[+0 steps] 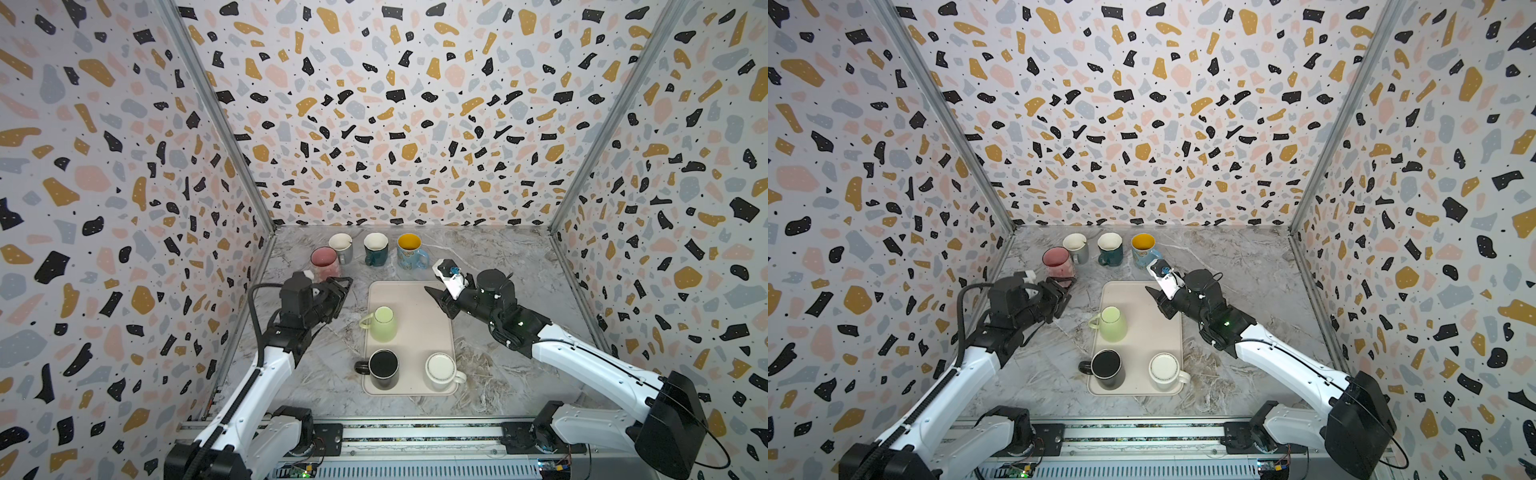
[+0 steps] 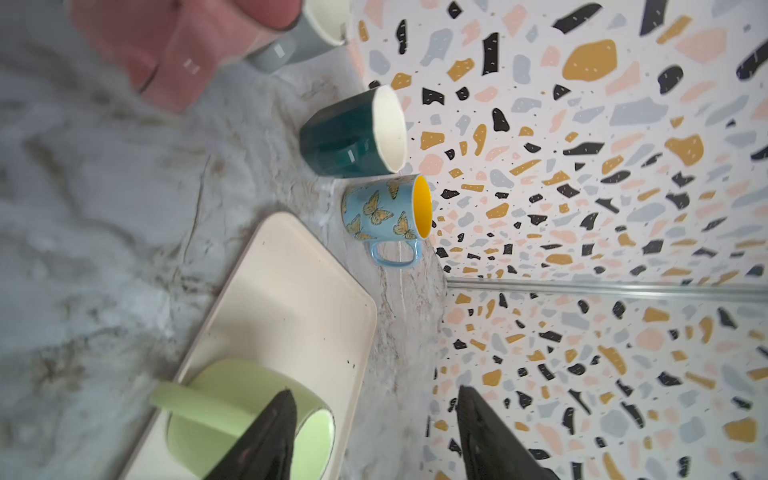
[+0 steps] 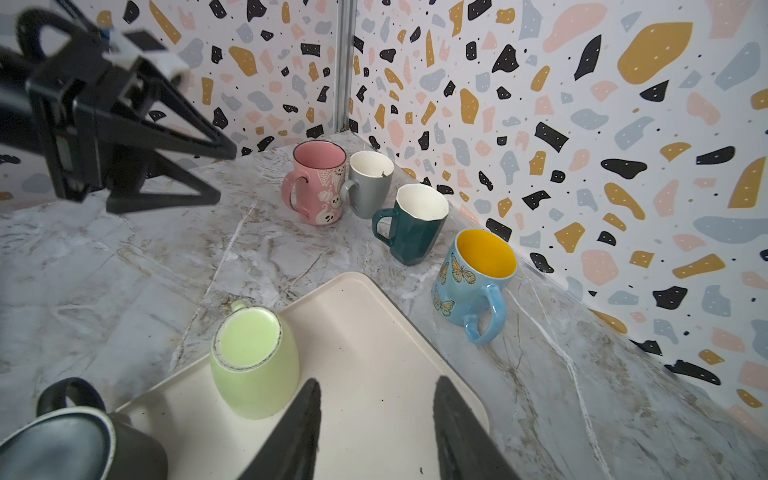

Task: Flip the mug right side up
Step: 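Withdraw the left gripper and move it toward the light green mug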

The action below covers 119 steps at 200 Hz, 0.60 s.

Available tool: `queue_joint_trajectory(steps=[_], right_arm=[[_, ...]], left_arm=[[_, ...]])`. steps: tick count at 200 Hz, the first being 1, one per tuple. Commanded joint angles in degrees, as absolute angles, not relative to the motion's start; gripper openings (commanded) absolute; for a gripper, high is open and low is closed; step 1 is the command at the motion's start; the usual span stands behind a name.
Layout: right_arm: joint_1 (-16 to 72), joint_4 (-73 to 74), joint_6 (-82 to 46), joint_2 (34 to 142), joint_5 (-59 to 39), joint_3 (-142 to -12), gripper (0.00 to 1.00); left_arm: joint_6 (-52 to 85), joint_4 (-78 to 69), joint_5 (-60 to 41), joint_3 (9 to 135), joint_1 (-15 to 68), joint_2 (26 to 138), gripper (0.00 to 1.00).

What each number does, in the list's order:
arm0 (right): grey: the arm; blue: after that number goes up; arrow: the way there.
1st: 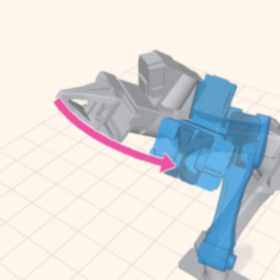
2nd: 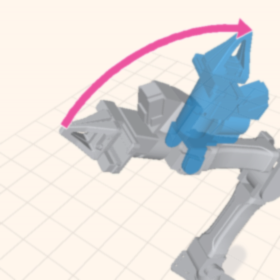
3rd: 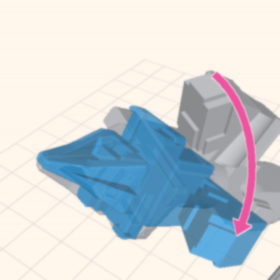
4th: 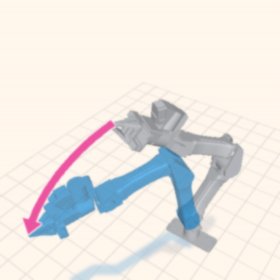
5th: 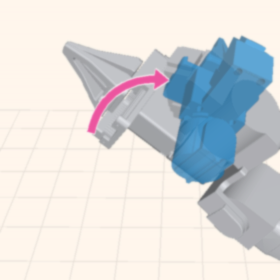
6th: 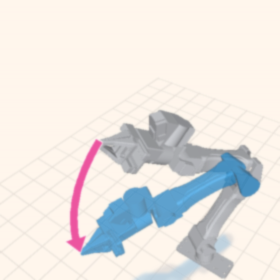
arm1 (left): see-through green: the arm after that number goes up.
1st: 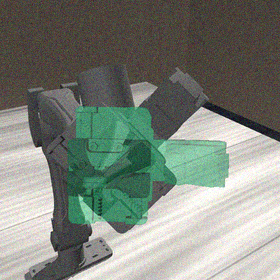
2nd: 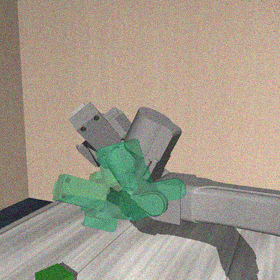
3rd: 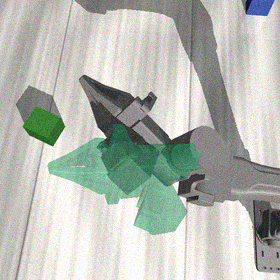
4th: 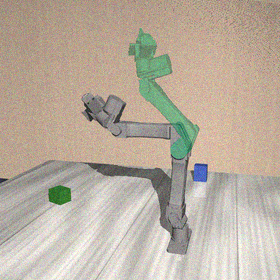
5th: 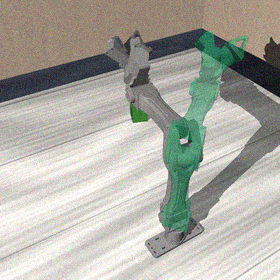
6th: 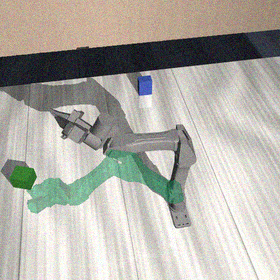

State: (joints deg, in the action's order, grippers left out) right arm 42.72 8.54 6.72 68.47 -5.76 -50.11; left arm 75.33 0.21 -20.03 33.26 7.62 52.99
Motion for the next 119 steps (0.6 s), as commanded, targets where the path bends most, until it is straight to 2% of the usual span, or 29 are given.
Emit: queue_joint_trajectory(steps=[1,26,62,119], right_arm=[[42.37,8.85,4.73,65.4,-7.79,-50.92,0.48],[42.2,10.0,4.09,64.47,-8.26,-49.41,0.51],[41.93,9.58,4.03,64.75,-8.05,-49.82,0.52],[41.22,9.9,4.15,65.89,-7.73,-50.01,0.52]], left_arm=[[96.55,-8.7,-19.63,28.39,7.21,45.97,0.64],[110.22,-13.65,-17.57,19.98,7.16,40.15,0.62],[117.39,-10.87,-13.31,16.78,7.22,36.12,0.59],[115.43,-13.86,-16.94,19.14,7.38,46.58,0.59]])
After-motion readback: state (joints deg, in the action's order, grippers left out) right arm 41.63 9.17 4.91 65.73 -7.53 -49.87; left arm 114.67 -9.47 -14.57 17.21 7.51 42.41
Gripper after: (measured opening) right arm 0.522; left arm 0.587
